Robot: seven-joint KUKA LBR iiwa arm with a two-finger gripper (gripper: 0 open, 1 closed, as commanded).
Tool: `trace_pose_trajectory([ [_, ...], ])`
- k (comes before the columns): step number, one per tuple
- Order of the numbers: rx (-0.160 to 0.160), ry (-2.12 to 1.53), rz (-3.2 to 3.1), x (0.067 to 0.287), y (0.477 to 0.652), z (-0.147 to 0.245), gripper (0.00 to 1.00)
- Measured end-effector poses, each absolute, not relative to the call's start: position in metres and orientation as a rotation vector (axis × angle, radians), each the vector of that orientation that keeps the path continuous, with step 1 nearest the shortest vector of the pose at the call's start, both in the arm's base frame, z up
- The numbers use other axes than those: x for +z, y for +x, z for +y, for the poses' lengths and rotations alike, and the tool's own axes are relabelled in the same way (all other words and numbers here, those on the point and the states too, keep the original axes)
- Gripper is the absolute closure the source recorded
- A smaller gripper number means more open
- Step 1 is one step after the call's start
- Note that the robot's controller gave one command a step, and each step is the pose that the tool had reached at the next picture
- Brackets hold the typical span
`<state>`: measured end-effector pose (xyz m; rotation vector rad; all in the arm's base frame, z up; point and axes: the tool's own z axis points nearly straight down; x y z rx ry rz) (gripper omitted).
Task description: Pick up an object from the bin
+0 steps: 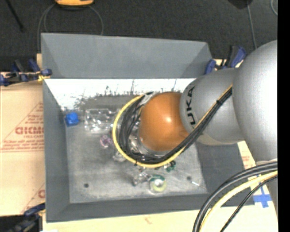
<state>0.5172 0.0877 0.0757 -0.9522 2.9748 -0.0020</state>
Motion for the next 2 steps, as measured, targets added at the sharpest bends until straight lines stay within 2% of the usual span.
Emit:
trace_pose_trajectory([
  [1, -0.01, -1.4, 2.806, 0.156, 0.546, -0.068, 0.0],
  [2, -0.003, -1.485, 2.764, 0.076, 0.521, -0.062, 0.0],
])
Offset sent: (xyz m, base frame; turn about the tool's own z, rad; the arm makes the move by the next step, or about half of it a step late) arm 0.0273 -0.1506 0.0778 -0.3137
